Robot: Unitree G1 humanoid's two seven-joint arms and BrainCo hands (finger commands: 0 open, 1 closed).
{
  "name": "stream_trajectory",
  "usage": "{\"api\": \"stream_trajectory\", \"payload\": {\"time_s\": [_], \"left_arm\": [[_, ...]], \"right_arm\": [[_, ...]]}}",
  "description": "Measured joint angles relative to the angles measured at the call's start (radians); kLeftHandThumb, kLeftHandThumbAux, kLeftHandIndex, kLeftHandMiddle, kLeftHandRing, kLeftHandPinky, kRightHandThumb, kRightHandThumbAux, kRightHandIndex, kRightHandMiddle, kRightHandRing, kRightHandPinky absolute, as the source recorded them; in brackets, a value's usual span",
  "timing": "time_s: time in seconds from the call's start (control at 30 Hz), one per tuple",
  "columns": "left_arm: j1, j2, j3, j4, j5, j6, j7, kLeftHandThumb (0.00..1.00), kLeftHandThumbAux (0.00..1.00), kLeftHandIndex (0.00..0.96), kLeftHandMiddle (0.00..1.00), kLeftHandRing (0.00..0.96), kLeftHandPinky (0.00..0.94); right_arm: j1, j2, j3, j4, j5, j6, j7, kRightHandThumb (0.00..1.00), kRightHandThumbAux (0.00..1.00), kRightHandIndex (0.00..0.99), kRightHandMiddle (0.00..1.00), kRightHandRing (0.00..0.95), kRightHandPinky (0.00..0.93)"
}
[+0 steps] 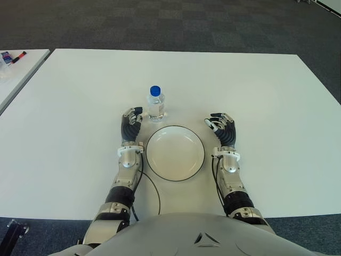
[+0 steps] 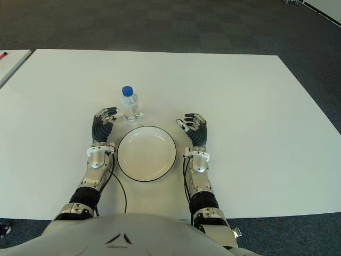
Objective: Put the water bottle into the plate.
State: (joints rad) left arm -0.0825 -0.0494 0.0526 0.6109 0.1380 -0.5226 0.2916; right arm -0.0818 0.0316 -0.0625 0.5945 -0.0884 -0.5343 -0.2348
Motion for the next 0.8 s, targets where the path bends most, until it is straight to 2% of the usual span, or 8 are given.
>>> {"api": "stream_trajectory", "payload": {"time_s": [0.6,0.8], "left_arm": [[0.000,-0.002,0.000,-0.003,0.000,-0.002,0.002,0.716,0.709,0.409,0.318,0.320,0.340],[0.010,-0.004,-0.002,-0.020,0.022,-0.007,0.027,0.715,0.708,0.408,0.319,0.325,0.366]], "right_arm": [[0.003,0.001,-0.001,-0.004,0.002,0.000,0.002,0.696,0.723,0.419,0.417,0.419,0.421],[0.003,0.002,-0.001,-0.006,0.003,0.000,0.002,0.695,0.723,0.420,0.414,0.415,0.414]]}}
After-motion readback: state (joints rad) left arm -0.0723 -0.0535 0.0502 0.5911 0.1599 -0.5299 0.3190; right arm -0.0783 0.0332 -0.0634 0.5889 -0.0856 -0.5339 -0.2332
